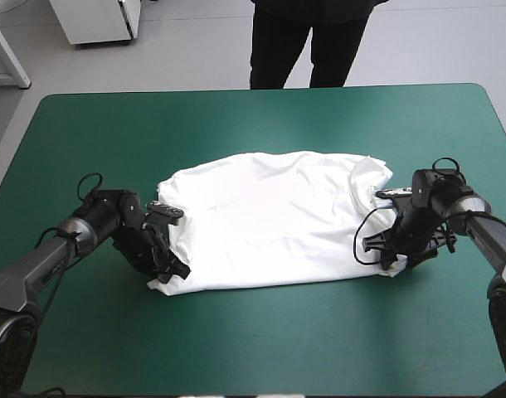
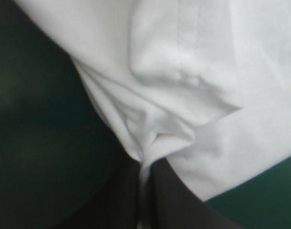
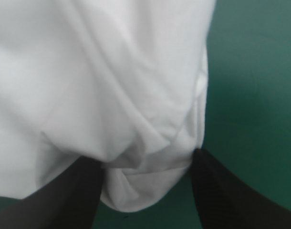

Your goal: Fold the cloth

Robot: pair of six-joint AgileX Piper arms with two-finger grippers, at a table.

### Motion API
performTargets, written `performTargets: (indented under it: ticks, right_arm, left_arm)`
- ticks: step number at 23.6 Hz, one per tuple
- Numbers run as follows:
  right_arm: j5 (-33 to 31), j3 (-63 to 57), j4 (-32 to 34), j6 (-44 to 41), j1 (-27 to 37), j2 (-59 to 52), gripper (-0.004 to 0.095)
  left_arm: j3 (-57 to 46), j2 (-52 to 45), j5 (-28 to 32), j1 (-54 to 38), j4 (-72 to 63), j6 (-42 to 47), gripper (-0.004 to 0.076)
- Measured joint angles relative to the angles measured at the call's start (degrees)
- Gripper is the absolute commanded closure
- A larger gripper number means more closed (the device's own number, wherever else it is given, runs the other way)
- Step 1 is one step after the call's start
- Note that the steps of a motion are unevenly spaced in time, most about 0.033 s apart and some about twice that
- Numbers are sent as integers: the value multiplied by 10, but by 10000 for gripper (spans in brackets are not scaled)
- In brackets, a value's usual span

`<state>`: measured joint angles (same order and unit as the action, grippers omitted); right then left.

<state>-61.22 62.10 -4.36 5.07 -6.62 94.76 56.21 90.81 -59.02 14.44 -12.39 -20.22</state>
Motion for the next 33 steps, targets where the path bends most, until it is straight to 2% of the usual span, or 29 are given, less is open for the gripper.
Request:
performTargets:
  ticks: [1, 2, 4, 8, 11, 16, 22, 30, 33]
  right_arm:
    - [-5, 1, -1, 0, 0, 1, 621]
    - [-6, 1, -1, 0, 0, 1, 748]
    - [-10, 1, -12, 1, 0, 2, 924]
    - [-15, 1, -27, 10, 0, 1, 921]
    - [-27, -2, -16, 10, 0, -15, 925]
    - [-47, -3, -7, 0, 0, -101, 925]
    - [-70, -3, -6, -7, 0, -168, 925]
    - [-84, 26, -6, -16, 0, -217, 925]
    - [-75, 59, -6, -16, 0, -208, 925]
  left_arm:
    - [0, 0, 0, 0, 0, 0, 746]
    - [0, 0, 0, 0, 0, 0, 746]
    - [0, 0, 0, 0, 0, 0, 746]
    - [1, 0, -3, 0, 0, 0, 746]
    - [4, -18, -29, 1, 7, 0, 746]
    - [35, -121, -82, 1, 20, 2, 746]
    - [48, -185, -108, 2, 23, 20, 746]
    - [89, -229, -120, 2, 55, 46, 746]
    - [114, -227, -106, 2, 72, 55, 746]
